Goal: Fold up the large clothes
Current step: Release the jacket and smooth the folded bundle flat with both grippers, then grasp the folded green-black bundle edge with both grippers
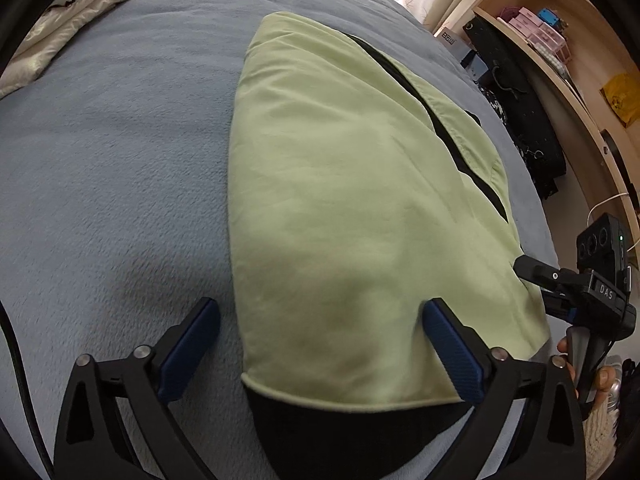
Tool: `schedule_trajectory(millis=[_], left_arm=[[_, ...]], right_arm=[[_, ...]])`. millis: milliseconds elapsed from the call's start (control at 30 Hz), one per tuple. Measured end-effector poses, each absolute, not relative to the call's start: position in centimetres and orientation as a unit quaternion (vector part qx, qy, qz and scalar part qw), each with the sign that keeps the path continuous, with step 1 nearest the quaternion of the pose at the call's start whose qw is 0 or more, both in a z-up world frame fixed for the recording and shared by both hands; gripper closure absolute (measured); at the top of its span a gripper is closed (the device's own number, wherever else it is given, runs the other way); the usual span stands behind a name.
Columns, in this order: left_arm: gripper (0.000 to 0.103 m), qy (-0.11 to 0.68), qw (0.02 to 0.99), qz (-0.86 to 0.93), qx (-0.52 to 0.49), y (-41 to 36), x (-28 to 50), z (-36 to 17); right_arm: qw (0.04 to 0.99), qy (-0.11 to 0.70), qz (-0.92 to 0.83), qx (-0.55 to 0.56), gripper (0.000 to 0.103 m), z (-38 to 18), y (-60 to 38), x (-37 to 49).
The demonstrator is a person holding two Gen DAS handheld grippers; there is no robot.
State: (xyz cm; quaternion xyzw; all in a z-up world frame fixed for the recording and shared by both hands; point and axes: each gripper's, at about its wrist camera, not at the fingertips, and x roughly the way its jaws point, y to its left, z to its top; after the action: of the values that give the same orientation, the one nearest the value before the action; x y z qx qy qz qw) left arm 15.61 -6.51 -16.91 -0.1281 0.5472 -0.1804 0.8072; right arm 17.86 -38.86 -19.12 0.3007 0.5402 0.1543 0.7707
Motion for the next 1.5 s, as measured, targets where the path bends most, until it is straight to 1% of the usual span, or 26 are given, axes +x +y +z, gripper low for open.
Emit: schedule_trajectory(millis=[133,167,400,567,667,767,833,900,933,1033,1100,1167,1200,1233,1267,1300,1333,1367,1500], left_arm=[[0.001,0.543,0.809,-0.188,-0.124,-6.9,16.2,-17.1],[0.001,0.542,0.809,-0.189,-0.125,-7.0,16.3,-17.1],[0.001,0.547,0.804,-0.206,-0.110,-7.6,17.1,-17.4],[0.001,0.536,0.810,-0.219,-0.088,-8.2,16.8,-17.8],[0.001,0.538,0.810,-0.219,-0.080,-8.3,16.7,-17.7],[0.001,0.544,0.808,-0.215,-0.075,-8.4,16.7,-17.7],[0.001,0.544,0.808,-0.218,-0.066,-8.5,16.7,-17.6],[0.001,0.548,0.803,-0.222,-0.067,-8.5,16.8,-17.6],[0.001,0.550,0.802,-0.222,-0.067,-8.7,17.0,-17.6],[0.001,0.550,0.803,-0.217,-0.069,-8.3,16.8,-17.6],[0.010,0.543,0.810,-0.211,-0.068,-8.4,16.7,-17.2],[0.028,0.531,0.820,-0.201,-0.069,-8.4,16.4,-16.4],[0.032,0.526,0.825,-0.199,-0.065,-8.4,16.2,-16.1],[0.039,0.519,0.830,-0.196,-0.058,-8.5,16.0,-15.6],[0.047,0.514,0.834,-0.194,-0.052,-8.5,15.8,-15.3],[0.050,0.506,0.840,-0.191,-0.043,-8.6,15.6,-14.8],[0.057,0.501,0.844,-0.189,-0.038,-8.6,15.4,-14.4],[0.061,0.493,0.849,-0.185,-0.032,-8.6,15.1,-13.8],[0.065,0.478,0.861,-0.171,-0.027,-8.1,14.0,-12.2]], right_arm=[[0.774,0.534,0.172,0.294,0.014,-19.4,-37.9,18.9],[0.775,0.532,0.176,0.292,0.014,-19.3,-37.8,19.1],[0.786,0.506,0.197,0.297,0.013,-20.0,-36.5,21.4],[0.799,0.481,0.203,0.298,0.015,-20.3,-36.7,21.0],[0.803,0.475,0.200,0.300,0.022,-20.4,-37.0,20.8],[0.803,0.473,0.196,0.304,0.032,-20.6,-37.5,20.7],[0.802,0.475,0.189,0.309,0.050,-20.8,-37.9,20.7],[0.796,0.477,0.190,0.321,0.062,-21.2,-38.6,20.6],[0.792,0.477,0.192,0.329,0.065,-21.4,-38.7,20.7],[0.792,0.478,0.193,0.327,0.071,-21.2,-38.5,20.7],[0.796,0.477,0.193,0.320,0.076,-20.9,-38.4,20.6],[0.800,0.474,0.194,0.312,0.081,-20.2,-38.1,20.4],[0.804,0.472,0.195,0.305,0.084,-19.8,-37.8,20.3],[0.808,0.469,0.196,0.297,0.086,-19.3,-37.5,20.2],[0.815,0.464,0.197,0.286,0.087,-18.5,-37.0,19.9],[0.819,0.461,0.198,0.278,0.088,-17.9,-36.5,19.7],[0.827,0.455,0.199,0.262,0.089,-17.1,-35.7,19.4],[0.833,0.452,0.198,0.249,0.089,-16.4,-35.0,19.2],[0.853,0.438,0.194,0.210,0.090,-14.0,-32.5,18.1]])
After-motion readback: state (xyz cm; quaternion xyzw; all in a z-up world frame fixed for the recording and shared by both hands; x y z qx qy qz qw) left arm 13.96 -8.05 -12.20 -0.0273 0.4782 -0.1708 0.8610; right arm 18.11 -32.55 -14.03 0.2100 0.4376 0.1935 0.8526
